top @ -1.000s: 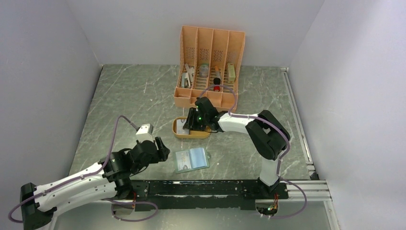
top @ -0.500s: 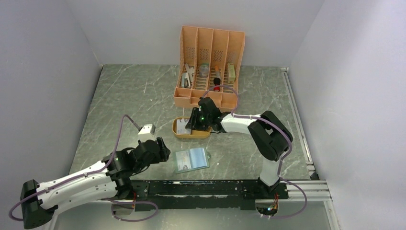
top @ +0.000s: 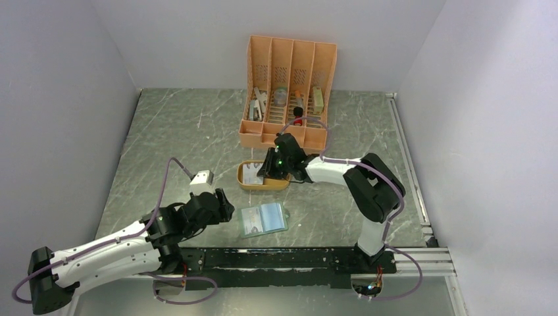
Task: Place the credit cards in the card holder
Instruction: Pick up the credit card from the storage box.
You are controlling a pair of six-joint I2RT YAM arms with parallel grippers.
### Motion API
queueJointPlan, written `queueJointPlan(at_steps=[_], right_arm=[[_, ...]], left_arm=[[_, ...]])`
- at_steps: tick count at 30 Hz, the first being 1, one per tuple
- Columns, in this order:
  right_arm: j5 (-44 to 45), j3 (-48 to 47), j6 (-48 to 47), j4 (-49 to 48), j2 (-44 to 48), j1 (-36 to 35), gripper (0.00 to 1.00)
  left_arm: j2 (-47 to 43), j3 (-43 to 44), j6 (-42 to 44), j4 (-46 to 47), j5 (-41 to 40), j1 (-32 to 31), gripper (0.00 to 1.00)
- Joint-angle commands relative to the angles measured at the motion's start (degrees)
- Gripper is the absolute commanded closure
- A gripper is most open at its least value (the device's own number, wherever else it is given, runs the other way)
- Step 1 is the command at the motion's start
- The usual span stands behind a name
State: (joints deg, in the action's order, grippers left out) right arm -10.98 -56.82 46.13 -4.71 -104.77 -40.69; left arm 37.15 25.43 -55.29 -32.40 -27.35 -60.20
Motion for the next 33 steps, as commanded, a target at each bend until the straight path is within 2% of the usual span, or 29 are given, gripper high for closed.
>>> queueJointPlan(at_steps=[1,11,17,25,33], right_arm=[[0.4,1.39,-0.18,-0.31,2.23,0.57,0.76],[0.21,2.48,-0.04,-0.3,4.58,0.74,0.88],[-2.05,3.45,2.8,-0.82,6.98,0.7,1.0],[-5.44,1.46,9.48,2.3,9.97,0.71,1.0],[-3.99,-1.11,26.43,10.74,17.34,0.94,1.0]], left_arm=[[-0.1,-0.19,0.53,1.64,0.18,-0.09,0.38],[0.09,0.16,0.66,1.69,0.19,-0.11,0.39],[-0.32,0.32,0.55,1.38,0.02,-0.09,0.39],[0.13,1.34,1.05,1.21,-0.63,-0.09,0.39],[-0.07,3.39,1.27,-0.24,-2.12,-0.09,0.39]])
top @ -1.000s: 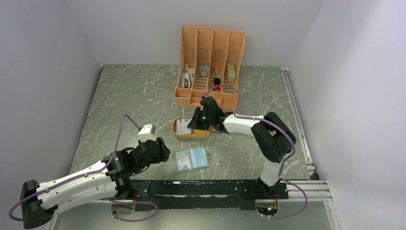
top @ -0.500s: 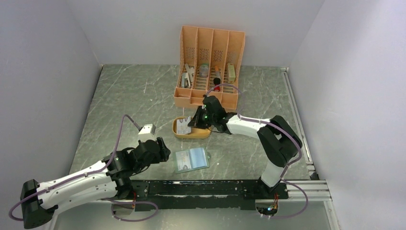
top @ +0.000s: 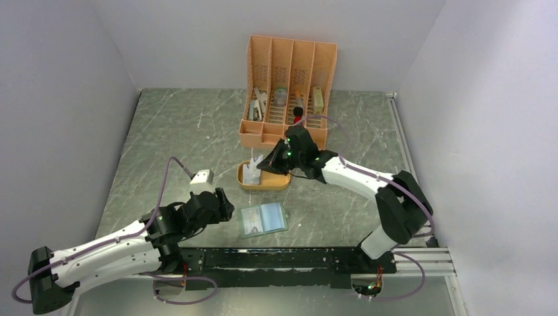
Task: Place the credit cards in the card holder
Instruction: Pick up the credit card from the storage box, then turn over the card slot in the card holder.
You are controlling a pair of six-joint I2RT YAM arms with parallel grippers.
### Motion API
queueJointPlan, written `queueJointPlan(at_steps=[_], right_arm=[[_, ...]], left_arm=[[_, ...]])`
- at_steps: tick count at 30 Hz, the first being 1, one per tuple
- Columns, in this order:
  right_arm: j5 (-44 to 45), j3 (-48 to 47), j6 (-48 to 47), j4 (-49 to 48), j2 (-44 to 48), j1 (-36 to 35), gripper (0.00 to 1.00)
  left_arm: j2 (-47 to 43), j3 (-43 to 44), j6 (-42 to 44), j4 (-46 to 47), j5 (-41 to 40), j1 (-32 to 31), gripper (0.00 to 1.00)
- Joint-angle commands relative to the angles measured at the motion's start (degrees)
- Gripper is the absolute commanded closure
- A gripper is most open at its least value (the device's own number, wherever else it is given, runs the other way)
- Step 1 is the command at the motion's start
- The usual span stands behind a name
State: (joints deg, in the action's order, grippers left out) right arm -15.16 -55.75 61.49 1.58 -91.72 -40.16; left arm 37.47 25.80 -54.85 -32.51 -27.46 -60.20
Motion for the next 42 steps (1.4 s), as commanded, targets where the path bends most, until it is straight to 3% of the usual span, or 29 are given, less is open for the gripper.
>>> queueJointPlan(at_steps=[1,7,12,17,19,22,25,28,34,42], right_arm=[[0.63,-3.06,13.35,6.67,4.63,0.55,1.0],[1.21,-12.33,17.85,23.29,3.31,-0.01,1.0],[2.13,-10.24,18.31,21.28,7.62,-0.16,1.0],[4.87,-9.11,11.5,22.54,9.61,-0.18,1.0],[4.83,-6.64,6.45,21.51,12.02,-0.09,1.0],[1.81,-0.92,-10.92,15.82,19.09,-0.4,1.0],[-0.34,8.24,-20.57,11.25,28.58,-0.76,1.0],[-1.13,13.88,-26.43,14.99,32.48,-0.8,1.0],[-4.74,21.51,-27.31,14.31,31.9,-2.14,1.0],[-4.13,25.37,-26.28,12.86,28.39,-2.45,1.0]], left_arm=[[-0.51,3.3,0.87,-0.49,-2.29,-0.1,0.39],[-0.38,4.64,0.76,-1.28,-2.76,-0.09,0.4],[-0.03,5.05,0.27,-1.52,-2.4,-0.09,0.4],[-0.16,5.09,0.59,-0.86,-1.62,-0.11,0.4],[-0.16,5.3,0.98,-0.67,-0.9,-0.09,0.4],[-0.29,5.26,4.48,1.8,3.26,-0.09,0.4],[0.19,3.25,7.79,9.29,11.24,-0.25,0.39],[2.67,0.16,8.27,18.12,17.89,-0.54,0.37],[13.69,-0.97,7.36,27.7,20.95,-2.95,0.37],[23.45,0.64,5.91,28.54,18.14,-4.22,0.39]])
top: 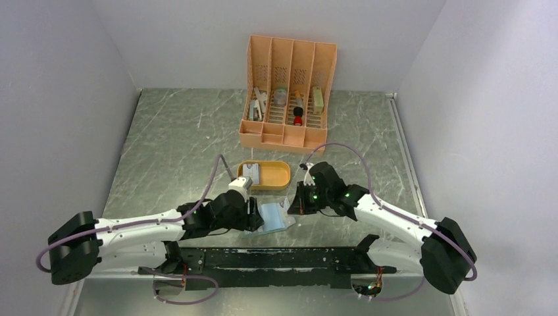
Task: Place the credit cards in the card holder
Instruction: Turn over the card slot in the card holder.
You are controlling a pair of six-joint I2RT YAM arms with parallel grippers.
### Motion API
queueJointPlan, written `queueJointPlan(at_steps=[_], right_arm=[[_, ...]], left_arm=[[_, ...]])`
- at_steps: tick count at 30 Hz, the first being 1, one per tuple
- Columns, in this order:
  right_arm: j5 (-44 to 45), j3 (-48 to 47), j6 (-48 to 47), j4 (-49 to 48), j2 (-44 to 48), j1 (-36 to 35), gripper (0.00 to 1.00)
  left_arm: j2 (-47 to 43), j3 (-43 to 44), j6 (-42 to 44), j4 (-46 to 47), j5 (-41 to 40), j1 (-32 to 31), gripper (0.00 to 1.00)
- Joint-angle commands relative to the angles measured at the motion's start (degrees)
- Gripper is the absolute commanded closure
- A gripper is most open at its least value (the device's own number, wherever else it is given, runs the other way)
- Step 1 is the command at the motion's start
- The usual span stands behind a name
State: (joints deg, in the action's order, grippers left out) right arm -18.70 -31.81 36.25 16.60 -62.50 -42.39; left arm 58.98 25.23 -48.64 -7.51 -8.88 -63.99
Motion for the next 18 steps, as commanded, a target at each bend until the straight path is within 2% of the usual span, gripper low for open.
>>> queueJointPlan(at_steps=[1,18], right_arm=[[-0.65,1.99,-1.01,-2.39,-0.94,-0.17,1.0],[-3.18,4.88,0.63,-6.01,-3.77,-2.1,1.0]], left_arm=[[2.51,1.22,-0.45,3.47,-0.76,-0.45,0.39],[10.06,4.91,1.06,4.17,-1.75,-0.48,0.37]])
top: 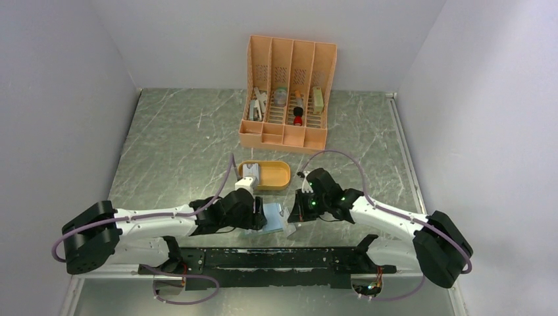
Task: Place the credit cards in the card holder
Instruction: Turn over the card slot in the card holder.
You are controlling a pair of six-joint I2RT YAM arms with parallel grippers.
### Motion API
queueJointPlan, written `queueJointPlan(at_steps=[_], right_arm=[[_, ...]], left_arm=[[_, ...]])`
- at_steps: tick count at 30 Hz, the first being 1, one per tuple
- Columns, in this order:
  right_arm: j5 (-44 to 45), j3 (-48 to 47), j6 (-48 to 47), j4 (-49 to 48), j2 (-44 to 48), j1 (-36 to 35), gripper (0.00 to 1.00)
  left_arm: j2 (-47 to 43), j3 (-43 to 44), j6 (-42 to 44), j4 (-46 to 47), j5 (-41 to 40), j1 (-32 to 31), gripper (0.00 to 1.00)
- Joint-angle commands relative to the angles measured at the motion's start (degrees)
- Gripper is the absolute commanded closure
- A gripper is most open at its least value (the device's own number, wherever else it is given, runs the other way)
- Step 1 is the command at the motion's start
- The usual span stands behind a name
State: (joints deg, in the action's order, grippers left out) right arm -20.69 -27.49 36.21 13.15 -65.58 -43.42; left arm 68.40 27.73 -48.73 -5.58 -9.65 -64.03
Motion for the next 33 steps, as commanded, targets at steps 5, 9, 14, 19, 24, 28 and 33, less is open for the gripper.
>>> queueJointPlan(at_steps=[5,9,14,19,24,28,33], right_arm=[[-1.71,0.94,1.38,-4.15,-2.51,-2.14,1.0],[-1.7,1.06,2.03,-5.41,-3.7,-3.07,1.0],[-1.34,0.95,3.08,-6.71,-5.65,-4.85,1.0],[-0.56,0.68,3.61,-6.76,-5.82,-5.8,1.0],[0.15,0.26,3.52,-5.15,-4.36,-5.89,1.0],[0.87,-0.37,3.38,-3.23,-2.57,-5.89,1.0],[2.75,-1.83,3.34,0.1,0.78,-5.84,1.0]], left_arm=[[2.22,3.25,1.37,1.63,-1.3,-0.39,0.37],[3.33,3.55,1.35,1.4,-1.29,-0.39,0.37],[5.76,4.61,1.5,0.77,-1.44,-0.39,0.37],[8.61,6.33,1.55,-0.42,-1.98,-0.39,0.4],[10.12,6.75,1.47,-1.49,-2.95,-0.44,0.52],[10.89,6.39,1.3,-1.66,-3.59,-0.39,0.67],[11.54,6.2,1.18,-1.86,-4.31,-0.43,0.84]])
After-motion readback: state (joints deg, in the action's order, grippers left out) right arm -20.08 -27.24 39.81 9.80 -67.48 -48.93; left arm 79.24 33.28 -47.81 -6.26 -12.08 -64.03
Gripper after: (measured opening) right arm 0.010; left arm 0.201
